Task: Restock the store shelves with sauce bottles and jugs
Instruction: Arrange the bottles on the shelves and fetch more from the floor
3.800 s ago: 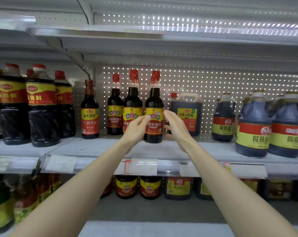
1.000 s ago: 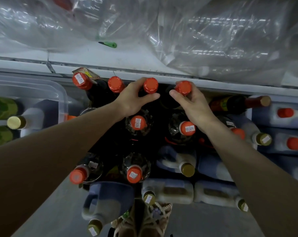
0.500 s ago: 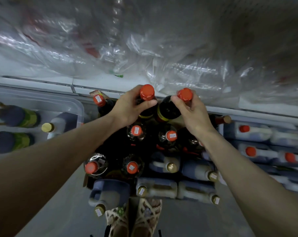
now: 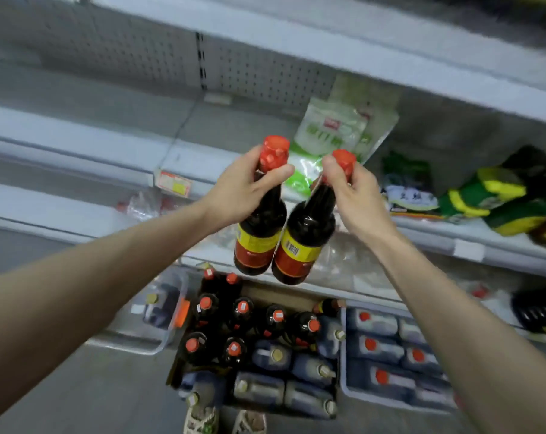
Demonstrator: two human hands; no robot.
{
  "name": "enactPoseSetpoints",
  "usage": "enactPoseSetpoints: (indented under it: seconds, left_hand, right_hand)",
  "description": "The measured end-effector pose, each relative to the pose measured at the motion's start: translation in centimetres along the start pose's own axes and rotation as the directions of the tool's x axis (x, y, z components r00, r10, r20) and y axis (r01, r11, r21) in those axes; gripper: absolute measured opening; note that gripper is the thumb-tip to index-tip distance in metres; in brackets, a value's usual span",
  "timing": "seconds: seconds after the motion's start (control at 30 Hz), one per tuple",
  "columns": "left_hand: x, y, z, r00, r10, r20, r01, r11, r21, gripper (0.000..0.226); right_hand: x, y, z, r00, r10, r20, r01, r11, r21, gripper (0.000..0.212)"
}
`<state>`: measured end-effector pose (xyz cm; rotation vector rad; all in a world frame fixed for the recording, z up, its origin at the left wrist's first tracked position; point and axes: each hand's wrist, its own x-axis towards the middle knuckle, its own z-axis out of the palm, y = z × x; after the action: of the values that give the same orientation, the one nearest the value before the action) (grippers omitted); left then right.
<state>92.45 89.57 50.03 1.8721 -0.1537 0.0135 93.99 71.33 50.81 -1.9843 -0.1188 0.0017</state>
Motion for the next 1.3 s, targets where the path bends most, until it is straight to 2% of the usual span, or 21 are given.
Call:
enactPoseSetpoints:
  seconds: [0.07,0.1,0.17,0.23,0.37,0.4,0.5,0.57,0.67,0.8,0.9,1.0,1.1,1.3]
  left_hand:
    - [0.0,6.7,-2.0,0.995,0.082,-0.051,-0.081,0.997,0.016,0.018]
    - [0.1,10.0,-3.0,0.99,0.125,-0.073,-0.123,0.992,0.023,0.017]
    - [0.0,16.7,-4.9,0.972,0.199,-0.126,-0.198,0.98,0.019,0.013]
    - [0.0,22.9,-6.7,0.943,0.278,-0.183,-0.28,0.96,0.016,0.017]
    - [-0.4,34.2,-9.7,0.856,0.44,-0.272,-0.44,0.896,0.065,0.023]
    - [-0.6,36.7,-10.4,0.834,0.473,-0.284,-0.473,0.878,0.073,0.025]
    - [-1.6,43.4,-11.8,0.767,0.56,-0.313,-0.565,0.821,0.084,0.029]
    - [-1.9,46.8,-12.7,0.73,0.598,-0.332,-0.597,0.794,0.117,0.034]
    - [-2.0,50.5,-14.0,0.667,0.639,-0.384,-0.634,0.757,0.16,0.039]
    - [-1.9,54.2,-15.3,0.57,0.703,-0.425,-0.684,0.693,0.229,0.046]
    - [-1.4,55.8,-16.4,0.521,0.74,-0.425,-0.705,0.654,0.274,0.039]
    - [0.2,56.8,-18.2,0.485,0.749,-0.452,-0.717,0.636,0.284,0.033]
    - [2.1,57.5,-20.2,0.448,0.741,-0.501,-0.725,0.629,0.282,0.039]
    - [6.4,58.6,-24.3,0.385,0.773,-0.504,-0.765,0.573,0.294,0.035]
  right_hand:
    - [0.3,-6.9,-2.4,0.994,-0.108,-0.01,0.108,0.994,0.009,0.055]
    - [0.4,-10.3,-3.6,0.987,-0.159,-0.019,0.159,0.987,0.01,0.057]
    - [0.3,-17.0,-6.0,0.969,-0.241,-0.053,0.242,0.97,0.032,0.05]
    - [0.1,-23.3,-8.3,0.949,-0.304,-0.084,0.311,0.947,0.084,0.048]
    - [-0.5,-34.6,-12.6,0.878,-0.457,-0.142,0.471,0.878,0.086,0.082]
    - [-0.7,-37.1,-13.5,0.859,-0.488,-0.157,0.504,0.86,0.082,0.084]
    - [-1.6,-43.5,-16.0,0.808,-0.555,-0.198,0.582,0.804,0.123,0.064]
    - [-2.0,-46.8,-17.3,0.77,-0.601,-0.214,0.633,0.763,0.131,0.07]
    - [-2.2,-50.8,-18.7,0.701,-0.67,-0.245,0.706,0.7,0.106,0.09]
    - [-2.3,-54.7,-19.8,0.611,-0.739,-0.284,0.787,0.605,0.121,0.08]
    - [-1.8,-56.7,-19.9,0.556,-0.775,-0.3,0.826,0.555,0.097,0.07]
    - [-0.6,-58.5,-19.4,0.497,-0.797,-0.342,0.86,0.504,0.076,0.083]
    - [0.7,-60.2,-18.8,0.454,-0.812,-0.366,0.884,0.462,0.071,0.098]
    - [4.8,-63.4,-16.5,0.38,-0.787,-0.486,0.909,0.415,0.038,0.074]
